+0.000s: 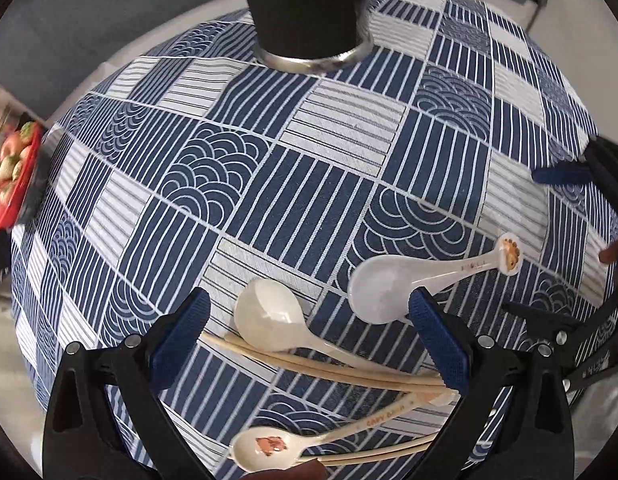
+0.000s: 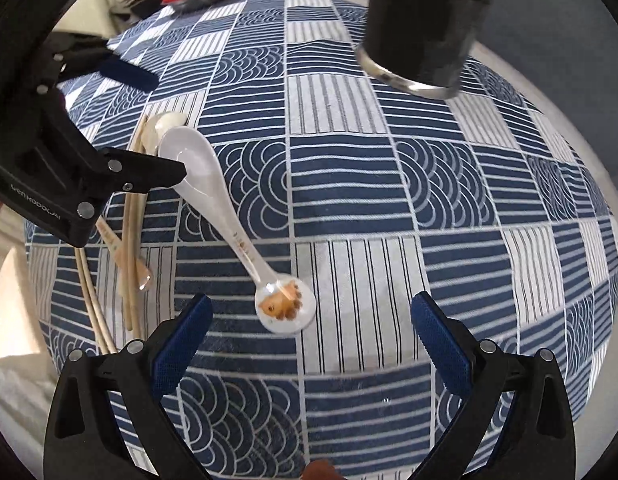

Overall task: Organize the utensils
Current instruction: 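Reach the right tool to a white spoon handle and close on it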

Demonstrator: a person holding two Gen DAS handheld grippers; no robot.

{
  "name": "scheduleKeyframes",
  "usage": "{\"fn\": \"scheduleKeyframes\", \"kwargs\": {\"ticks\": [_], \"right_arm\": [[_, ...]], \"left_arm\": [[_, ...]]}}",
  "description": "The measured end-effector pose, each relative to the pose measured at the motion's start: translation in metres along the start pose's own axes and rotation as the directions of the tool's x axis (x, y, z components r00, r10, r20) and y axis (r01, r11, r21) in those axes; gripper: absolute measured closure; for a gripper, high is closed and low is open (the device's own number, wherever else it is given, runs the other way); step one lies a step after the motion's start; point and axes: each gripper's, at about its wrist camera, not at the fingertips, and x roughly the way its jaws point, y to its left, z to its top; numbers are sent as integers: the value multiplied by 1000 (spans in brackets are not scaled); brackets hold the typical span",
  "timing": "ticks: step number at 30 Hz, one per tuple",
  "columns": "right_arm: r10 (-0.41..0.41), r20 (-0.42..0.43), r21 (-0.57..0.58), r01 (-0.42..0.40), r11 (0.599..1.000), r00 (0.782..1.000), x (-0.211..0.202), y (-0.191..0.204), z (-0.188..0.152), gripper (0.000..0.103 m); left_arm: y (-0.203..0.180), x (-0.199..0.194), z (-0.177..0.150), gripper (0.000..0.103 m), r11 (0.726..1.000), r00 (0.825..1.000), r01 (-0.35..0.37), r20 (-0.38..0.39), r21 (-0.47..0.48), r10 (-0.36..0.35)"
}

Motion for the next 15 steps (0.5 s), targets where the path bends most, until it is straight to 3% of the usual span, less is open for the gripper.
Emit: {"fn": "scheduleKeyframes", "kwargs": {"ticks": [6, 12, 15], "right_arm": [[24, -36, -58, -26, 998, 999, 16, 2, 12, 7], [31, -47, -83, -34, 996, 998, 20, 4, 20, 7], [30, -47, -81, -34, 996, 998, 20, 4, 20, 6]], "left_arm": [[-2, 6, 11, 6, 993, 998, 44, -48, 105, -39], [-7, 24, 18, 6, 975, 993, 49, -116, 216, -24], [-7, 31, 20, 4, 968, 985, 99, -162, 231, -62]]}}
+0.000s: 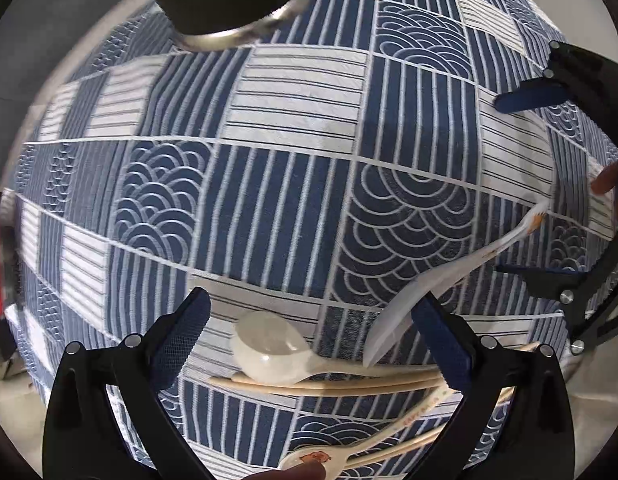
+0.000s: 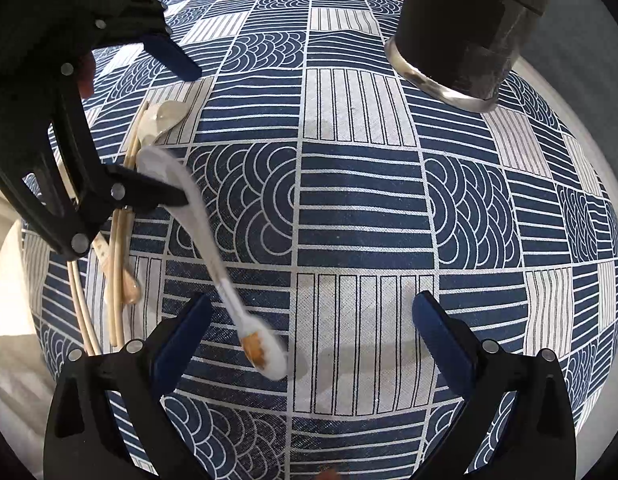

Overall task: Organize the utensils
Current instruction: 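Reach the right tool to a white spoon handle and close on it, then lift the white spoon with the right tool and lower it into the black holder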

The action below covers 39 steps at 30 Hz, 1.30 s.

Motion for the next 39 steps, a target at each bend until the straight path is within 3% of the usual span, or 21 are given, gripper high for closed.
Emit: {"fn": "scheduleKeyframes", "kwargs": {"ticks": [4, 12, 15, 17, 18, 20, 22, 23, 24, 25, 28, 31, 36, 39], "right_arm": [[0, 33, -6, 0, 1000, 999, 0, -1, -4, 6], [-31, 31, 28, 30, 999, 999, -9, 1, -13, 8], [-68, 42, -3, 68, 998, 997, -12, 9, -13, 9], [-106, 53, -38, 109, 993, 993, -11, 21, -12, 10], [-119, 60, -59, 123, 991, 991, -13, 24, -12, 13], [-74, 63, -74, 79, 994, 995, -19, 29, -13, 49], [-36, 60, -74, 40, 996, 998, -22, 30, -14, 69], [-39, 61, -82, 44, 996, 997, -23, 32, -15, 70], [-44, 66, -98, 51, 994, 997, -24, 34, -16, 73], [-35, 66, -100, 41, 994, 997, -25, 37, -17, 78], [-10, 66, -75, 15, 997, 998, -27, 36, -20, 78], [7, 65, -48, -4, 999, 998, -27, 33, -17, 88], [20, 104, 8, -21, 1000, 994, -45, 31, -18, 90], [36, 140, 40, -42, 998, 989, -60, 31, -18, 90]], "left_arm": [[12, 8, 4, 4, 997, 997, 73, -35, -37, -74], [17, 10, 15, 4, 997, 996, 74, -47, 15, -74], [19, 10, 17, 4, 995, 997, 69, -22, -70, -70], [21, 9, 13, 4, 995, 998, 66, -2, -77, -67], [21, 9, 10, 4, 995, 998, 67, 3, -77, -67], [20, 7, 7, 5, 996, 998, 66, 11, -68, -65], [14, 3, -2, 16, 996, 997, 72, 25, -50, -71], [9, -1, -5, 23, 997, 996, 79, 39, -23, -78], [6, -8, -10, 46, 996, 995, 88, 54, -5, -88], [3, -17, -15, 81, 992, 990, 124, 68, 5, -124], [-1, -20, -21, 82, 992, 990, 122, 66, 15, -123], [0, -23, -26, 88, 991, 988, 132, 76, -11, -131], [-10, -46, -38, 88, 998, 991, 50, 123, 25, -53], [-11, -68, -46, 88, 999, 986, 37, 162, 7, -38]]}}
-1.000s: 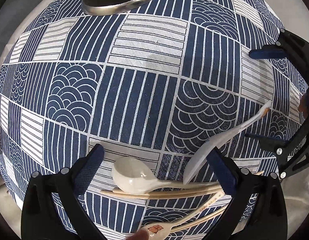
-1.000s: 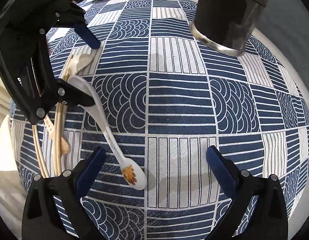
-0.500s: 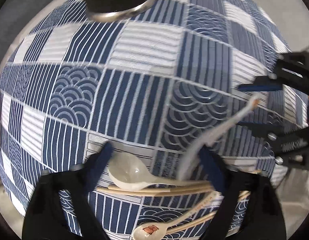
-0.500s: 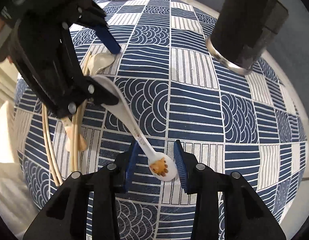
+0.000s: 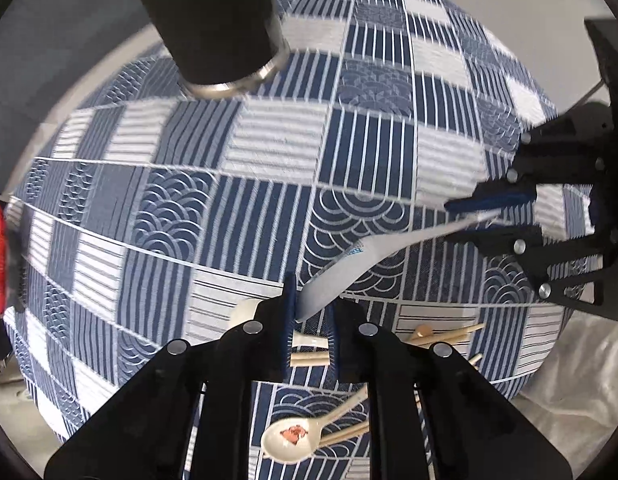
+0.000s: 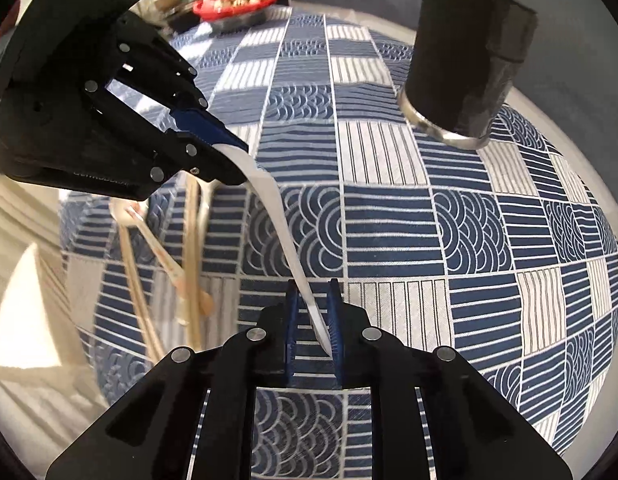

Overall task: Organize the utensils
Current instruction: 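Lift the white spoon with the right tool and lower it into the black holder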

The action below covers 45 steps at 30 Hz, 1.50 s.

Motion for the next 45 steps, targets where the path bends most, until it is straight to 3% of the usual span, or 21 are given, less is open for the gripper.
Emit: {"fn": "scheduleKeyframes", "kwargs": {"ticks": [8, 17, 26, 34, 41, 45], "right_arm": [[-27, 105, 13, 25, 1000, 994, -41, 9, 17, 91], [-26, 210, -10, 29, 1000, 977, -84, 16, 47, 96], [-46, 287, -49, 63, 997, 957, -110, 11, 86, 98], [-69, 346, -31, 85, 996, 936, -120, -21, 131, 98], [-88, 355, 4, 92, 996, 931, -112, -61, 159, 97], [-103, 333, -2, 110, 994, 937, -95, -83, 172, 97]], "left_arm": [[0, -64, 21, 89, 992, 987, -123, 104, -10, 123], [7, -131, 34, 94, 971, 948, -236, 208, -45, 241], [21, -183, 62, 95, 953, 909, -301, 288, -45, 301], [46, -213, 109, 97, 941, 881, -338, 342, -30, 328], [63, -210, 153, 98, 942, 879, -336, 363, 5, 311], [73, -196, 175, 98, 946, 888, -325, 352, 24, 296]]}}
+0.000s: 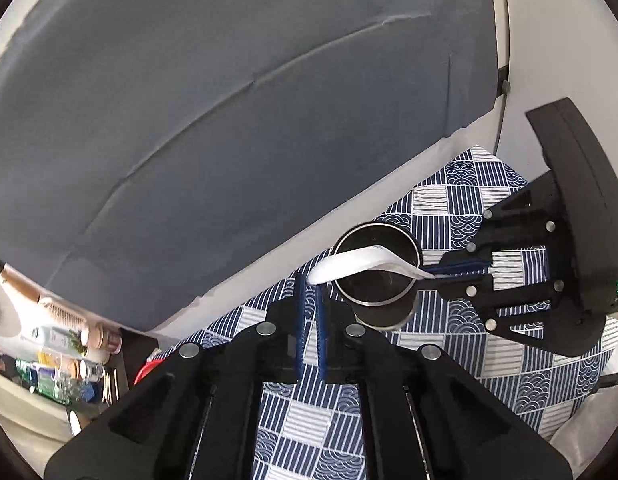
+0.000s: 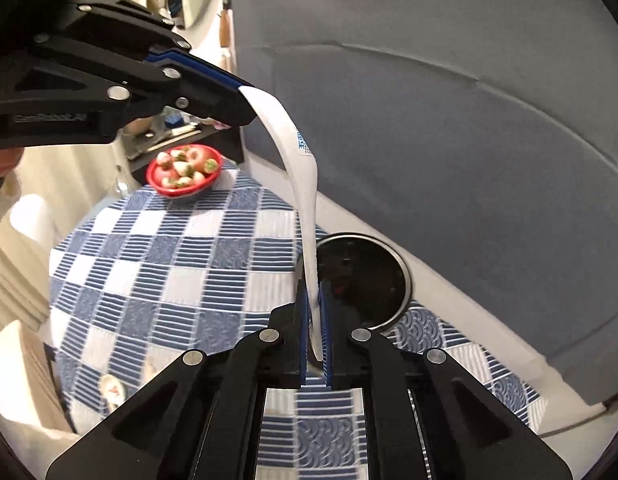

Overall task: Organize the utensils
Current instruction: 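Lift the white spoon with the right tool and lower it into the black holder, then open the right tool to release the spoon and withdraw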

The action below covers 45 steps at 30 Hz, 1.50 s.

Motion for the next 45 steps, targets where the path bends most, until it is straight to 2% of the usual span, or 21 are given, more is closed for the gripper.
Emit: {"fn": "scheduleKeyframes", "kwargs": {"ticks": [7, 15, 23, 29, 30, 31, 32, 33, 35, 37, 39, 40, 41, 42, 45], "right_arm": [[12, -57, -14, -13, 1000, 998, 42, -21, 7, 98], [25, -122, -42, -31, 999, 992, 82, -29, 9, 98], [18, -164, -75, -31, 997, 986, 100, -29, 2, 98], [5, -144, -91, -18, 996, 990, 97, -28, 2, 95], [1, -139, -99, -15, 995, 990, 95, -27, 2, 95], [-3, -133, -105, -12, 994, 991, 93, -27, 2, 93], [-6, -127, -114, -9, 993, 992, 90, -25, 2, 86], [-13, -120, -126, -3, 992, 993, 86, -23, 1, 81], [-18, -103, -141, 4, 990, 995, 77, -21, 1, 60], [-29, -84, -150, 16, 988, 996, 68, -20, 1, 57], [-42, -65, -152, 31, 988, 997, 59, -19, 2, 46], [-37, -59, -149, 28, 988, 998, 54, -18, 1, 35], [-33, -51, -147, 25, 989, 998, 49, -17, 1, 30], [-39, -42, -150, 32, 988, 998, 43, -15, 0, 28], [-48, -33, -162, 42, 986, 998, 32, -9, -3, 20]], "left_arm": [[10, 43, 10, 98, 1000, 999, 25, -29, 3, -25], [22, 78, 5, 98, 997, 995, 76, -67, -8, -76], [26, 101, 0, 98, 991, 987, 127, -91, -32, -129], [21, 101, -5, 97, 987, 983, 157, -93, -24, -159], [19, 100, -7, 93, 987, 982, 160, -95, -16, -160], [18, 98, -8, 80, 987, 982, 159, -96, -15, -160], [17, 99, -9, 72, 988, 983, 157, -97, -14, -158], [16, 96, -11, 58, 989, 985, 148, -92, -9, -148], [16, 90, -13, 55, 990, 986, 139, -88, -7, -139], [16, 84, -17, 39, 992, 988, 124, -89, -7, -124], [16, 77, -21, 32, 995, 992, 103, -79, -6, -103], [15, 73, -23, 29, 995, 992, 97, -79, -6, -97], [14, 69, -26, 25, 996, 993, 88, -82, -7, -88], [13, 66, -28, 16, 997, 994, 73, -82, -11, -74], [13, 56, -33, 15, 997, 995, 70, -76, -33, -72]]}}
